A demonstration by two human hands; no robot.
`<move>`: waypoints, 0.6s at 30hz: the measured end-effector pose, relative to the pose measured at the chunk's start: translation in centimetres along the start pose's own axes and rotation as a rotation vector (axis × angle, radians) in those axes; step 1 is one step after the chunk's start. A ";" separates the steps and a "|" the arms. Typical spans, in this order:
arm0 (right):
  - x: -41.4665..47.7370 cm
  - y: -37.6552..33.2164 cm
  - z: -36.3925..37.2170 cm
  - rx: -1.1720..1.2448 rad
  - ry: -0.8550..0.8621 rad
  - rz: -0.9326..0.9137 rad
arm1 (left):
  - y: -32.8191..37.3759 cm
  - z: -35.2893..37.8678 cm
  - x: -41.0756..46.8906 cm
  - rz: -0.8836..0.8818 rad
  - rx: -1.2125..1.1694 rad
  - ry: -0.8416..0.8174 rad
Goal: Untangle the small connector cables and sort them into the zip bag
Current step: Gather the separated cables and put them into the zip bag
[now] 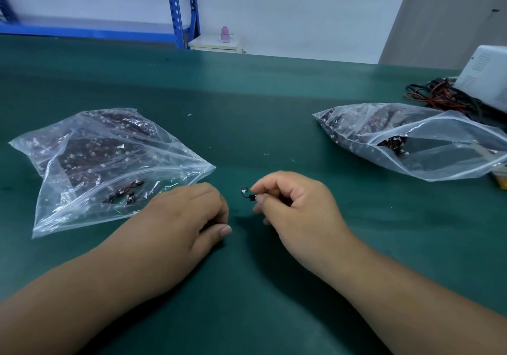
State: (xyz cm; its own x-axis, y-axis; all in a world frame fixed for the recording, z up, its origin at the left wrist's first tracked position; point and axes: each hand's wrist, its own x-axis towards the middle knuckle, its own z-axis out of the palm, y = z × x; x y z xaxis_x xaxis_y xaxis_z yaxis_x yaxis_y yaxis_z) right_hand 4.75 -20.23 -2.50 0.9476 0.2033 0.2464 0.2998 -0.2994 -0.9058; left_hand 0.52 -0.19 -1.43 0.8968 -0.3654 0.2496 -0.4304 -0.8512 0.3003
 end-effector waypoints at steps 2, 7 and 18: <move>-0.1 -0.1 0.0 0.013 -0.024 -0.009 | 0.1 -0.1 0.0 -0.006 -0.016 0.016; -0.1 -0.3 0.0 0.022 -0.030 0.003 | 0.3 -0.2 0.0 -0.024 -0.027 0.048; 0.1 0.4 0.1 0.048 0.004 -0.037 | 0.3 -0.1 0.0 -0.030 -0.041 0.028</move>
State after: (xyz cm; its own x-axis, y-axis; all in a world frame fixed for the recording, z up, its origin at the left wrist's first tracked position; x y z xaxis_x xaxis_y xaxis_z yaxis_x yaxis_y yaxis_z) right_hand 4.93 -20.27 -2.84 0.9364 0.2097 0.2814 0.3292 -0.2466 -0.9115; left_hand 0.41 -0.39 -1.30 0.9061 -0.3290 0.2658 -0.4082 -0.8449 0.3457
